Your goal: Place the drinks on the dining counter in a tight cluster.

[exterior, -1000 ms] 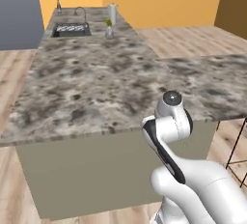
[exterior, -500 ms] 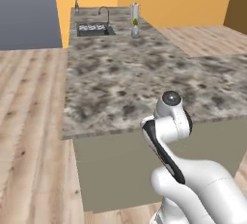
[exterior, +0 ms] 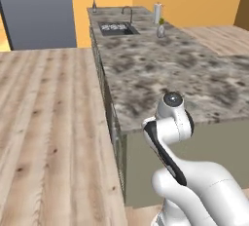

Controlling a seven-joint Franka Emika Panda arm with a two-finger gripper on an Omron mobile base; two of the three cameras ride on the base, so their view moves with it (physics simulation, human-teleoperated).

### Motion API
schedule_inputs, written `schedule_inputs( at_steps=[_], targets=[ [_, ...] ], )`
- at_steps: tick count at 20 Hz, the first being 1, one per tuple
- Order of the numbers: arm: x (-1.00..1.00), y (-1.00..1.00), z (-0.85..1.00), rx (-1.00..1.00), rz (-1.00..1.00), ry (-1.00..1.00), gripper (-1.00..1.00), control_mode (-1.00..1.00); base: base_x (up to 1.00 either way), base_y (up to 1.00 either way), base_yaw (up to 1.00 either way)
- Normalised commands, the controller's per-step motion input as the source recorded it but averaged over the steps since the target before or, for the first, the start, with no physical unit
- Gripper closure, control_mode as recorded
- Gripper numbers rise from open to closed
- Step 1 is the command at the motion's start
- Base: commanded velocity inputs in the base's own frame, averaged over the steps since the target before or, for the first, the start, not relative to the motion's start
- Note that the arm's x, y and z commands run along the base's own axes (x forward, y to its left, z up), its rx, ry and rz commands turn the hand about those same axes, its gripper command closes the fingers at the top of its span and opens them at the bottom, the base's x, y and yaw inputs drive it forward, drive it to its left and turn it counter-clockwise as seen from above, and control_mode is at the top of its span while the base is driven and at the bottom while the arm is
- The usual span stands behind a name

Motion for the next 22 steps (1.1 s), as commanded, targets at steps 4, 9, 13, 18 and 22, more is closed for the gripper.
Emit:
schedule_inputs(
  at_steps=[4, 9, 13, 18, 22],
  targets=[
    [0.0, 0.0, 0.0, 0.0, 0.0, 0.0, -1.0, 1.0, 0.15, 0.94, 0.0],
    [0.0, 0.0, 0.0, 0.0, 0.0, 0.0, -1.0, 1.0, 0.13, 0.94, 0.0],
    [0.0, 0.0, 0.0, 0.0, 0.0, 0.0, -1.0, 1.0, 0.14, 0.93, 0.0],
    [0.0, 0.0, 0.0, 0.0, 0.0, 0.0, -1.0, 1.0, 0.31, 0.7, 0.0],
    [0.0, 0.0, 0.0, 0.0, 0.0, 0.0, -1.0, 1.0, 0.42, 0.44, 0.0]
  ],
)
